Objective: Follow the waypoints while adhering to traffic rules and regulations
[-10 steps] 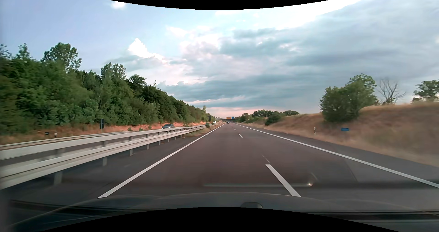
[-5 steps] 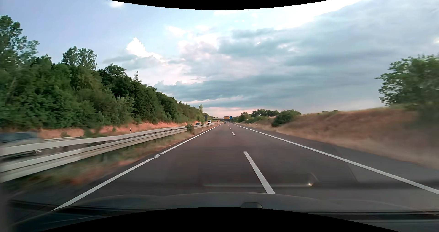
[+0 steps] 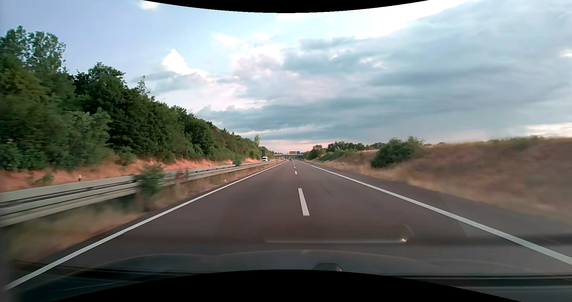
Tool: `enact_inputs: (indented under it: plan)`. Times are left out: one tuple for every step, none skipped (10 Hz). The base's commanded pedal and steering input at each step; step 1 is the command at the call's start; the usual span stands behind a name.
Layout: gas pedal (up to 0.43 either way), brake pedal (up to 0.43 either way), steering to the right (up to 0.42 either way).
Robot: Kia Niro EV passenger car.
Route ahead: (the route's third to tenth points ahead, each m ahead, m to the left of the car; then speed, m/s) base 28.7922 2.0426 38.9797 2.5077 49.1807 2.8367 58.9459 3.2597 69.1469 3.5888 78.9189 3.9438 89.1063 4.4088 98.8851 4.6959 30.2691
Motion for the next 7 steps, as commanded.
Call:
enact_inputs:
  plan:
    - [0.169,0.0,0.0]
    - [0.169,0.0,0.0]
    - [0.169,0.0,-0.001]
    - [0.169,0.0,-0.001]
    - [0.169,0.0,-0.001]
    - [0.169,0.0,-0.004]
    - [0.169,0.0,-0.005]
